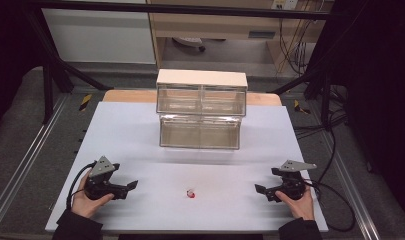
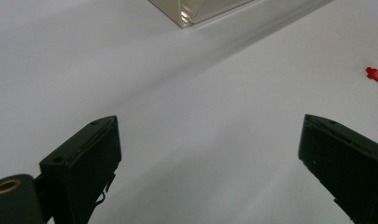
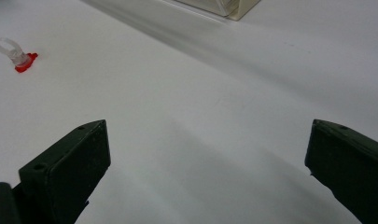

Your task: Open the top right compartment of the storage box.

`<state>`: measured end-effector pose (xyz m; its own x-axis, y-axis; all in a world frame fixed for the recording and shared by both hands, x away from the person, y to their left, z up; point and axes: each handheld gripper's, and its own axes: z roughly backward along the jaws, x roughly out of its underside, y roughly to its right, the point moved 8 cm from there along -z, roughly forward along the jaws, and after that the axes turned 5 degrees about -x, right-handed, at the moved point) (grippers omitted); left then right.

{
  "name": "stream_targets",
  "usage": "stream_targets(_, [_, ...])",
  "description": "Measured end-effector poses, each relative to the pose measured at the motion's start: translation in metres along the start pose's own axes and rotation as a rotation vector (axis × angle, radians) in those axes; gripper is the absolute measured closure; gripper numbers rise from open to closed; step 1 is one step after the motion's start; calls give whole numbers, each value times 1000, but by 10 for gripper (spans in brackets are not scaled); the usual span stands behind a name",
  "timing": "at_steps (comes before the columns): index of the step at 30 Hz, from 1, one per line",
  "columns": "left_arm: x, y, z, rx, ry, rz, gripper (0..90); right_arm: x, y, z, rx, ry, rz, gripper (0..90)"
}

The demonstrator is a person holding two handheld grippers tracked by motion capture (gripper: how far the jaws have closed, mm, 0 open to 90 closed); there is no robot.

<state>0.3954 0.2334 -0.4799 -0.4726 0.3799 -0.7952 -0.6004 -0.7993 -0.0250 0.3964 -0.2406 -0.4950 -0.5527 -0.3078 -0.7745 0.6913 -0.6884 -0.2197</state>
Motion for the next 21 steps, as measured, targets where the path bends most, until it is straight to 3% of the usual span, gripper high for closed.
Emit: stream_targets(21, [-25, 13, -1, 1, 16, 9, 65, 1, 0, -2, 10, -14, 4, 6])
